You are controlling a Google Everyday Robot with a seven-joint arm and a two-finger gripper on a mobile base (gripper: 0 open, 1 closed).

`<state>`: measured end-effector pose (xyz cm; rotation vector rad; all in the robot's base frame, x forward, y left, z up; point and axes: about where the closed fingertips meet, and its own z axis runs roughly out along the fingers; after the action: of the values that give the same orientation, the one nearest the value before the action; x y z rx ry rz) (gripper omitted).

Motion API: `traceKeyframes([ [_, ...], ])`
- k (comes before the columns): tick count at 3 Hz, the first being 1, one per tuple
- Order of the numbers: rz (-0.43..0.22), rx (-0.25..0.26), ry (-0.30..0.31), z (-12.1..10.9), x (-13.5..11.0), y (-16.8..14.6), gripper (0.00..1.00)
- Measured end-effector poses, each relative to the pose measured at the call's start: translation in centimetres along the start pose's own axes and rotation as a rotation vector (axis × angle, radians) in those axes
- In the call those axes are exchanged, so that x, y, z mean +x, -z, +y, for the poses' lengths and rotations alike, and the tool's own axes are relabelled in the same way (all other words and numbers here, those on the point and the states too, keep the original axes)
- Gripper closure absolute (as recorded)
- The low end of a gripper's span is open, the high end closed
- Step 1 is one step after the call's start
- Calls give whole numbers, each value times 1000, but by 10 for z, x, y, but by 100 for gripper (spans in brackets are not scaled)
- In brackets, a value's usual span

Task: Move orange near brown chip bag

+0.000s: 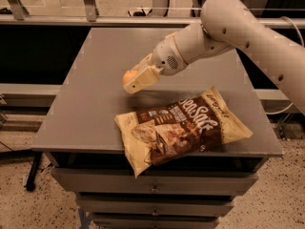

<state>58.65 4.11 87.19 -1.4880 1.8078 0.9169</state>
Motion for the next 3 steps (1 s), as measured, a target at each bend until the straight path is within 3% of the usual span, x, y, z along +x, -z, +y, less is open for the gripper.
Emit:
traceKeyframes([
  [1,15,-45,2,12,6,-5,85],
  [3,27,-88,12,28,18,-13,39],
])
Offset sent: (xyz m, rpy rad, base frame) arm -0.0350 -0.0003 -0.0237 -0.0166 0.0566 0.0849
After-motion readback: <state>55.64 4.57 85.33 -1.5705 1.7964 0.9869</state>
